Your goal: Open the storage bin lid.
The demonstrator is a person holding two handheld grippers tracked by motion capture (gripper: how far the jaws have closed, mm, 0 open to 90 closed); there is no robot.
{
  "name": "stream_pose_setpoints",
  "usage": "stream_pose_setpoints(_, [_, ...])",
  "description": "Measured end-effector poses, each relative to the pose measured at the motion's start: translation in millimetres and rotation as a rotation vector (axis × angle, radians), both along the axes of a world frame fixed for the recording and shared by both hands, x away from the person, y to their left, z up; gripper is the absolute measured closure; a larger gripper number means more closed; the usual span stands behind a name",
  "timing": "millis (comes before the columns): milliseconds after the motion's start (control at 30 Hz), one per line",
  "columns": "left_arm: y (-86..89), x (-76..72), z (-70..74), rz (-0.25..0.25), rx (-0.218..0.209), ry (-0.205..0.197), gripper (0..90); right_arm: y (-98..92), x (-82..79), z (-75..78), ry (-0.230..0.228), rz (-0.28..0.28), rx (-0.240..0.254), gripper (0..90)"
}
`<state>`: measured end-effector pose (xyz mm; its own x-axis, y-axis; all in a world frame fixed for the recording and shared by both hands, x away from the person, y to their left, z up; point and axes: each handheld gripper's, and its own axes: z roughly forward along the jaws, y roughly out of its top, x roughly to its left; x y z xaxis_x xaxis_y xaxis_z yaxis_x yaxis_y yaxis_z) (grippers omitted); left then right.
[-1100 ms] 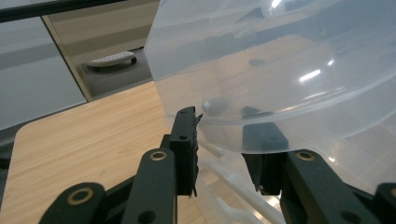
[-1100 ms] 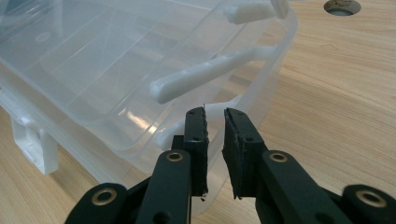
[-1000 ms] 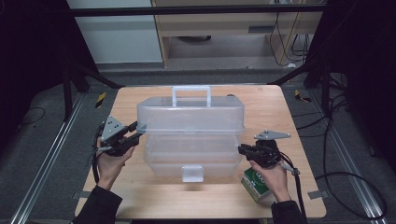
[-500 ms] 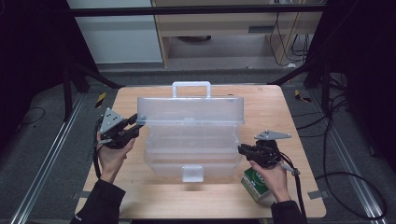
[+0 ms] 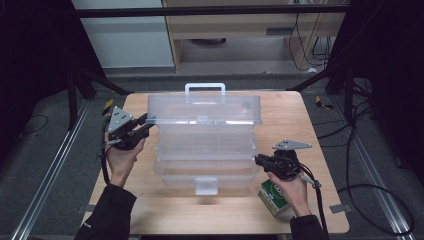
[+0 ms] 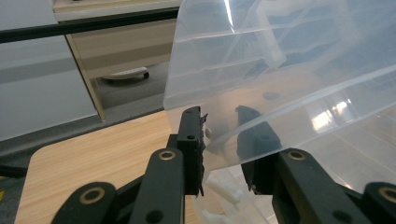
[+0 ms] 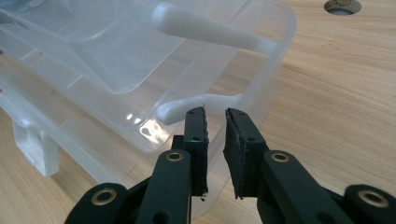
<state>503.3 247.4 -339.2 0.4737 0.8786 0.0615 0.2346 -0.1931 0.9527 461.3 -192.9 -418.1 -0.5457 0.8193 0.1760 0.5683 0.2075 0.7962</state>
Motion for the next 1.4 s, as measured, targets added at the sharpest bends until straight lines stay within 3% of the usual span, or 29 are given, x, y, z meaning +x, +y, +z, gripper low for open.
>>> stream_pose_setpoints(400, [-4.7,10.8,5.7,0.047,0.011,-0.002,75.8,0.0,0.3,-0.8,-0.006,0.001,0.006,78.6])
stream_pose_setpoints(1067, [-9.2,32.0,15.6,0.077,0.004,0.004,77.1,-0.2,0.9,-1.0,-0.004,-0.001,0.009,78.4])
stream_pose_setpoints(1133, [-9.4,35.5,16.7,0.078,-0.011,0.009,77.3,0.4,0.6,-0.7,-0.001,-0.003,0.006,78.4])
stream_pose_setpoints(1400, [-12.8,46.4,21.2,0.094,0.006,0.015,77.4,1.8,0.8,-0.3,-0.002,-0.009,-0.005,77.9])
